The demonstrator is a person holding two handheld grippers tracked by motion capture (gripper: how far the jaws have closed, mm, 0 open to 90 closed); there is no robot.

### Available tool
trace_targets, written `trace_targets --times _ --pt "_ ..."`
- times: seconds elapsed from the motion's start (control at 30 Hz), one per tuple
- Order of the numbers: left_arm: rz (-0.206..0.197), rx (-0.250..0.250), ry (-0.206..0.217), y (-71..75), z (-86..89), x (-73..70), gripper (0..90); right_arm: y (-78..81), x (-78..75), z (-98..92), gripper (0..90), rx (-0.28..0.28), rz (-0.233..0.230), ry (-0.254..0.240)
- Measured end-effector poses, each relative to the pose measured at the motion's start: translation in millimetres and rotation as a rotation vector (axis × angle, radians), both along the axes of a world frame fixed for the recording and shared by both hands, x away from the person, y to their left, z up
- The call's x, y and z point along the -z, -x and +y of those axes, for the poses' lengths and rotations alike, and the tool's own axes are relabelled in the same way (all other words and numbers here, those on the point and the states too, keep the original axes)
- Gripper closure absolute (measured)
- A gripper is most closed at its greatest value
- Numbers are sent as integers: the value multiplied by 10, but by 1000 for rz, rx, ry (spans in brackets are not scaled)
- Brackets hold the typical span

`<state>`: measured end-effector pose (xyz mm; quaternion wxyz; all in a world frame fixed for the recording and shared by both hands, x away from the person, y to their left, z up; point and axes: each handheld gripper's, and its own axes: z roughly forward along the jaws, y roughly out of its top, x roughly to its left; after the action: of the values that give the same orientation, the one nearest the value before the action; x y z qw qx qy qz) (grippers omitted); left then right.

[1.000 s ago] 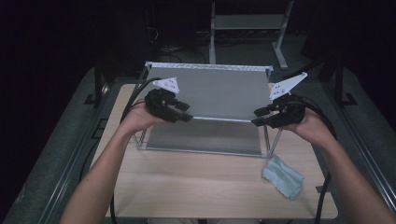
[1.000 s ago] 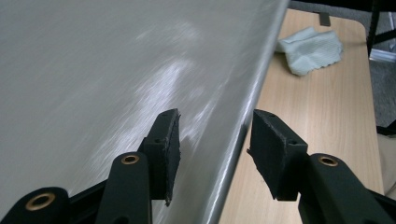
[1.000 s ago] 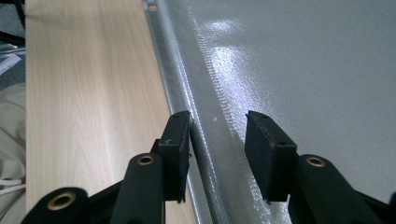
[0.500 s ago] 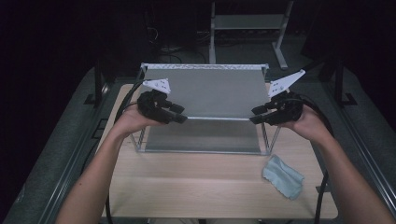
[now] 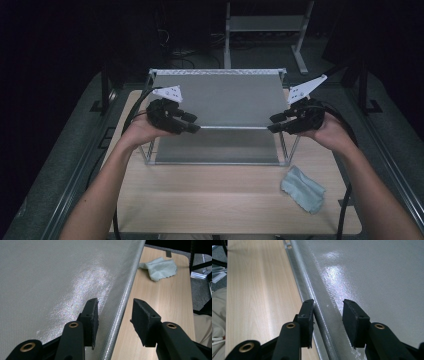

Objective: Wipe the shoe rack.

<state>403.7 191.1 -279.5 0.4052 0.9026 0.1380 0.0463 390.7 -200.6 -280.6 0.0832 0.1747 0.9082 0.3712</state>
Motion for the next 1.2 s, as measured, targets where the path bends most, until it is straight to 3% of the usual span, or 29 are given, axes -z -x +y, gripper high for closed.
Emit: trace_targets --times 0.5,0.7,0.87,1.2 --pt "-4 10 9 56 56 -26 551 32 1 -17 605 15 5 -23" --pt "-21 4 21 140 129 -73 547 90 -38 -45 588 0 14 -49" --pt "-41 15 6 234 186 -125 542 185 -78 -46 583 -23 17 -66" --pt "-52 20 1 378 249 -117 528 297 -18 -100 572 -25 36 -87"
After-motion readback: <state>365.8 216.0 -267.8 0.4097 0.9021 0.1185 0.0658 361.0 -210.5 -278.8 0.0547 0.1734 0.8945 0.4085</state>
